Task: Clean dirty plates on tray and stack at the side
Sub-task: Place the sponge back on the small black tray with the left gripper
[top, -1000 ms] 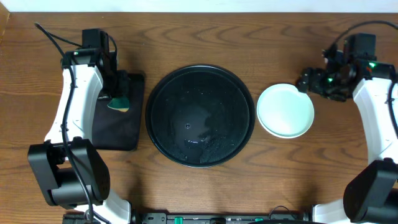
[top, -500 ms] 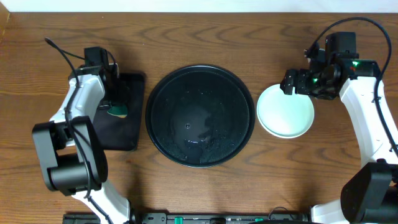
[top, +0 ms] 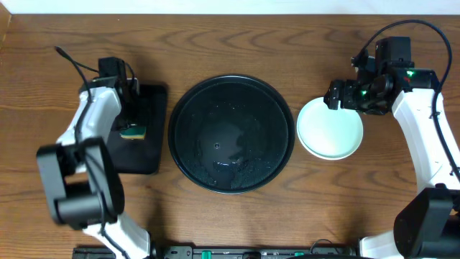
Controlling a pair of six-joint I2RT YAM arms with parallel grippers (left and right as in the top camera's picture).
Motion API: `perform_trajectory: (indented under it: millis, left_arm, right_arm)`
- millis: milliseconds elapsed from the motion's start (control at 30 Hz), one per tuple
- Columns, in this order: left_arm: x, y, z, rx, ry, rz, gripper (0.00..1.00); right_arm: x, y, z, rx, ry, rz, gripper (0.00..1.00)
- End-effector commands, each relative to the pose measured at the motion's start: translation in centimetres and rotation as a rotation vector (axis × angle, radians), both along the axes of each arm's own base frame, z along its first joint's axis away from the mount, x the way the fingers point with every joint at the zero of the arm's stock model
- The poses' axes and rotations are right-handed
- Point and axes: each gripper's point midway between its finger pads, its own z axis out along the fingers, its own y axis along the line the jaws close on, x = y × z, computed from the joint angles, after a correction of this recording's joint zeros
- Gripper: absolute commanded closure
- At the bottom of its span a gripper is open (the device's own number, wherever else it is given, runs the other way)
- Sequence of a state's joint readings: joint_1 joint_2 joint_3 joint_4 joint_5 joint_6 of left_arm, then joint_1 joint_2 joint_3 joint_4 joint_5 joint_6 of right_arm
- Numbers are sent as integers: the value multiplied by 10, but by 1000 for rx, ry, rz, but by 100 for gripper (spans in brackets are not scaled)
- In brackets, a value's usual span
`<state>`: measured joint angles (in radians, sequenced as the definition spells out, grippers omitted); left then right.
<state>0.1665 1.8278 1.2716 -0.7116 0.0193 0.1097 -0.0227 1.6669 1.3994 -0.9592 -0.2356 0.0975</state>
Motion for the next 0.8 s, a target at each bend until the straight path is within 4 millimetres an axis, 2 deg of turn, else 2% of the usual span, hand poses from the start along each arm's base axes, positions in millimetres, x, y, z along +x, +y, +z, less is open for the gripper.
perform_trajectory:
  millis: [0, 67, 167, 267, 333, 433, 567, 767]
  left_arm:
    - [15, 5, 77, 44, -192, -1, 27]
    - [7, 3, 102, 51, -241, 3, 27]
    - [-9, 1, 140, 65, -317, 3, 27]
    - [-17, -1, 170, 78, -398, 3, 27]
    - [-23, -2, 186, 86, -446, 4, 27]
    - [-28, -3, 200, 93, -488, 4, 27]
    - [-31, -3, 206, 96, -506, 4, 26]
    - [-31, -3, 206, 96, -504, 4, 26]
  right_arm:
    - [4, 5, 11, -2, -34, 21, 8]
    - [6, 5, 18, -3, -55, 21, 9]
    - [9, 5, 40, -4, -110, 21, 11]
    - [11, 5, 73, -6, -196, 21, 1]
    - [10, 4, 101, -8, -272, 19, 1]
    - [4, 4, 141, -10, -380, 19, 1]
    - [-19, 6, 192, 0, -522, 14, 1]
    - [-59, 6, 244, -4, -684, 15, 1]
